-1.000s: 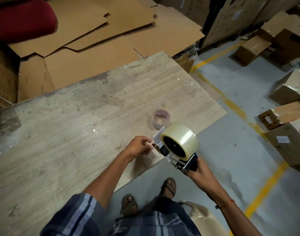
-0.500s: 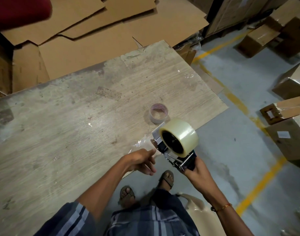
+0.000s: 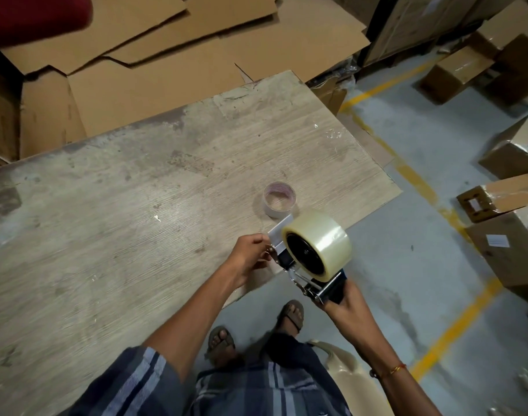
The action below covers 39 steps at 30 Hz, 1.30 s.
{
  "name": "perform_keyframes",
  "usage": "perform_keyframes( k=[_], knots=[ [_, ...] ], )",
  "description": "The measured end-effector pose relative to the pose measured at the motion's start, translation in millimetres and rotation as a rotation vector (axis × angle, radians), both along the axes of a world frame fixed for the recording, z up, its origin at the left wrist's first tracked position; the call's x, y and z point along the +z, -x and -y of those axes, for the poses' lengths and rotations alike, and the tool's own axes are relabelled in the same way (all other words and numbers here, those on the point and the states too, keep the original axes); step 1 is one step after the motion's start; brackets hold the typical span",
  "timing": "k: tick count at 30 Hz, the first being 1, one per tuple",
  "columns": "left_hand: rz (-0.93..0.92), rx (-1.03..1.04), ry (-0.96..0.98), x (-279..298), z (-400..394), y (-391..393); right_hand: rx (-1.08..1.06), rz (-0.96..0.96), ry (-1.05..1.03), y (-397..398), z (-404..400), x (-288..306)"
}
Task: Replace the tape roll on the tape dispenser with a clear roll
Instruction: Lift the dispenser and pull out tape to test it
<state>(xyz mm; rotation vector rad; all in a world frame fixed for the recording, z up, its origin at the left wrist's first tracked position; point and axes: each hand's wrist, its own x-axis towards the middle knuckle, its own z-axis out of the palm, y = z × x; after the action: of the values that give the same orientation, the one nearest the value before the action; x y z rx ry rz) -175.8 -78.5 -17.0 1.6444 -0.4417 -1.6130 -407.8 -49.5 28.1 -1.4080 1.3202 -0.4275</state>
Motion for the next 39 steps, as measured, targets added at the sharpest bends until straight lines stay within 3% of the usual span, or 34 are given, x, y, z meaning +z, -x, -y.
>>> perform_keyframes(
  k=[9, 17, 24, 28, 32, 39],
  knots=[
    [0.604, -0.399, 0.216, -35, 8, -20, -0.087, -0.014, -0.103, -9, -26, -49],
    [0.921, -0.374, 0.29, -47, 13, -24, -0.085, -0.023, -0.153, -19, -16, -75],
    [1.283, -0.488, 0.403, -45, 9, -22, -0.08, -0.02, -0.118, -26, -5, -80],
    [1.317, -0.439, 0.239, -49, 7, -34, -0.061, -0.044, -0.15, -22, -3, -89],
    [1.37, -0.59, 0.135, -68, 8, -50, -0.054, -0.107, -0.136, -13, -2, -105],
    [1.357, -0.659, 0.023, -74, 18, -34, -0.047, -0.138, -0.08, -9, -6, -109]
  ],
)
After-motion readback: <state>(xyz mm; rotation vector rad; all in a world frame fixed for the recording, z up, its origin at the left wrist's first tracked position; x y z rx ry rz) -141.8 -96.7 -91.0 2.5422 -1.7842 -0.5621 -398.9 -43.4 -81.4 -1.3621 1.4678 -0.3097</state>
